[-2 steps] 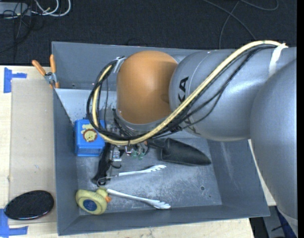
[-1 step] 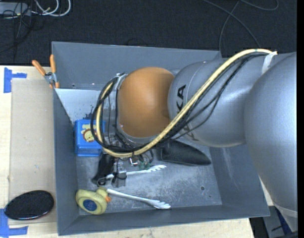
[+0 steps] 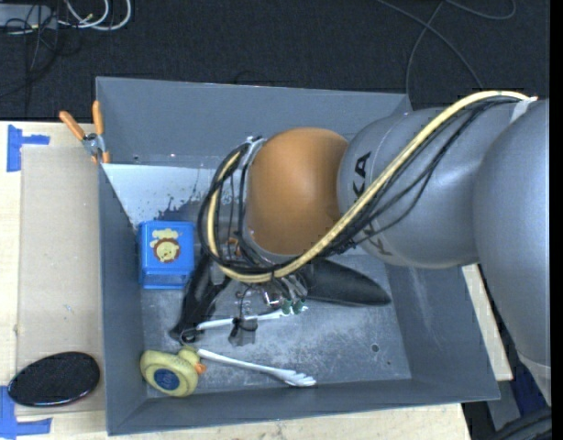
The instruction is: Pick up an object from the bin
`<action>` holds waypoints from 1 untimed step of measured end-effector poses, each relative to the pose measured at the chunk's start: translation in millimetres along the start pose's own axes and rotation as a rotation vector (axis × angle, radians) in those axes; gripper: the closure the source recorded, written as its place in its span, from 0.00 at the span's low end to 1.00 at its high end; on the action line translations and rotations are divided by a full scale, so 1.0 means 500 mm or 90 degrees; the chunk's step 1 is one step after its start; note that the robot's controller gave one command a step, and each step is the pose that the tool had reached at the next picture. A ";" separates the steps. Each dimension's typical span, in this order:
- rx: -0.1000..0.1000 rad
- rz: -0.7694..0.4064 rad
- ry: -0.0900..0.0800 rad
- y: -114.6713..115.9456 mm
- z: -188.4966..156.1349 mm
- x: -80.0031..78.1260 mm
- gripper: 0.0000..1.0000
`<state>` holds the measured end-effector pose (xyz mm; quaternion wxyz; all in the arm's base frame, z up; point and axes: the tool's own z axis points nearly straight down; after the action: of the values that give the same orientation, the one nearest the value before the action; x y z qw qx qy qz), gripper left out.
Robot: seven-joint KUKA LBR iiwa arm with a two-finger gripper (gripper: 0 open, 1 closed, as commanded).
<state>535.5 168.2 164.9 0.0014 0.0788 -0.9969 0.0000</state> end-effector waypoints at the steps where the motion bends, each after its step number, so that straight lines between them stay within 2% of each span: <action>1: 0.001 -0.002 0.002 -0.001 0.014 0.003 0.00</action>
Offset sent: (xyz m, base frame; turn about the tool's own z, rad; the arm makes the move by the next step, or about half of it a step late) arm -0.0075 -0.0224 -0.0527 -0.2869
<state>534.4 167.3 158.0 0.0028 0.0801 -0.9968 0.0005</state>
